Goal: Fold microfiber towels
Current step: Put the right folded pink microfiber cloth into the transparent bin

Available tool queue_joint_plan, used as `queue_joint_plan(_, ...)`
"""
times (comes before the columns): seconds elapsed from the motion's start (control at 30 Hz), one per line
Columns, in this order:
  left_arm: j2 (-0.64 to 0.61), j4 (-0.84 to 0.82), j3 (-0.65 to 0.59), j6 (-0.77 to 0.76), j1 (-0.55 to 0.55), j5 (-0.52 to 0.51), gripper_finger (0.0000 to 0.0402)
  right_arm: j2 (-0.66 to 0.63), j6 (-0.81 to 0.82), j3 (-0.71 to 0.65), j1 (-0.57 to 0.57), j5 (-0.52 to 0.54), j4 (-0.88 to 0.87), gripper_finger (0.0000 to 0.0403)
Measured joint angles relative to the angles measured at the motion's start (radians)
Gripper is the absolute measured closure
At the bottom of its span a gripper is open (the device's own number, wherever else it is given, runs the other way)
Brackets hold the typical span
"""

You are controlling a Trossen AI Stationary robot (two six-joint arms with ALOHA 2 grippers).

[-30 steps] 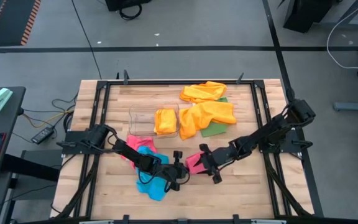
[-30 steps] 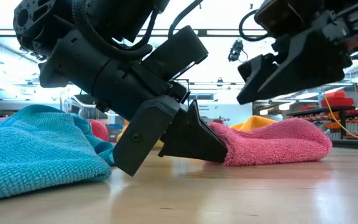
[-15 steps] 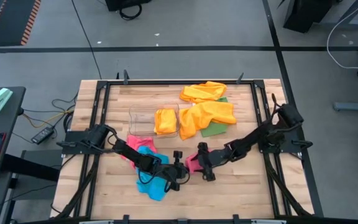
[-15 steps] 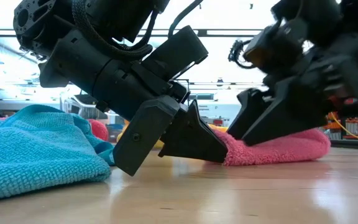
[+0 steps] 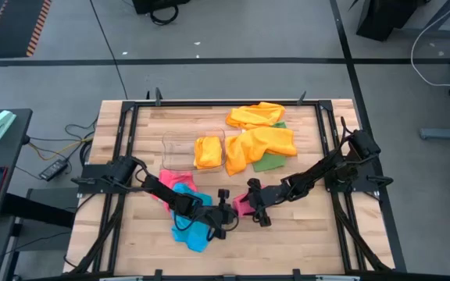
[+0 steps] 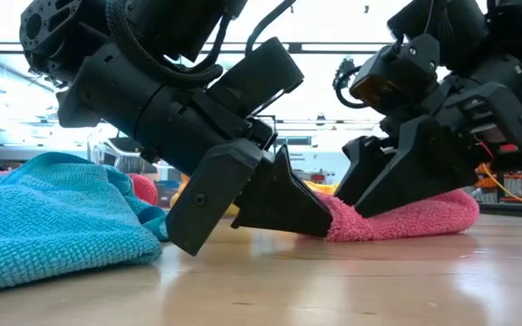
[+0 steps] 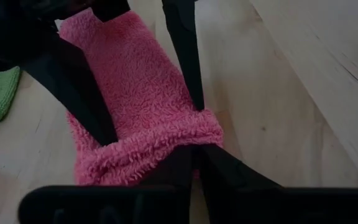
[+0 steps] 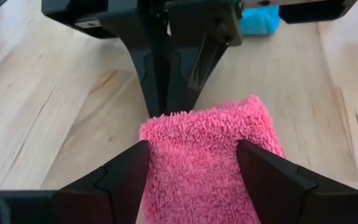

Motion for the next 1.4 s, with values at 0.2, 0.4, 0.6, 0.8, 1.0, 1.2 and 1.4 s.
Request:
queue_joint_plan(0.2,-0.030,-0.043,-0.001,0.022,-0.019,0.001,0.0336,0.035,0.004,0.001,-0.002,-0.002,0.008,0.0150)
queue_joint_plan(0.4,-0.119,-0.161,-0.001,0.022,-0.052,0.000,0.0315,0.044,0.012,0.002,-0.003,-0.001,0.012,0.0150)
queue_joint_plan(0.6,-0.111,-0.015,0.001,0.025,-0.040,-0.082,0.0318,0.045,0.013,0.002,-0.003,-0.001,0.011,0.0150)
queue_joint_plan(0.8,-0.022,0.114,-0.001,-0.028,0.012,-0.106,0.0310,0.043,0.005,0.002,0.000,-0.003,0.011,0.0150)
queue_joint_plan(1.0,-0.001,0.099,0.000,-0.042,0.027,-0.086,0.0273,0.042,0.001,0.002,0.000,-0.003,0.011,0.0150)
queue_joint_plan(1.2,-0.001,0.022,0.001,-0.072,0.026,-0.086,0.0273,0.042,0.007,0.002,0.000,-0.003,0.012,0.0150)
queue_joint_plan(1.4,-0.002,0.007,0.001,-0.102,0.021,-0.087,0.0278,-0.018,0.011,-0.001,0.007,0.028,-0.027,0.0150)
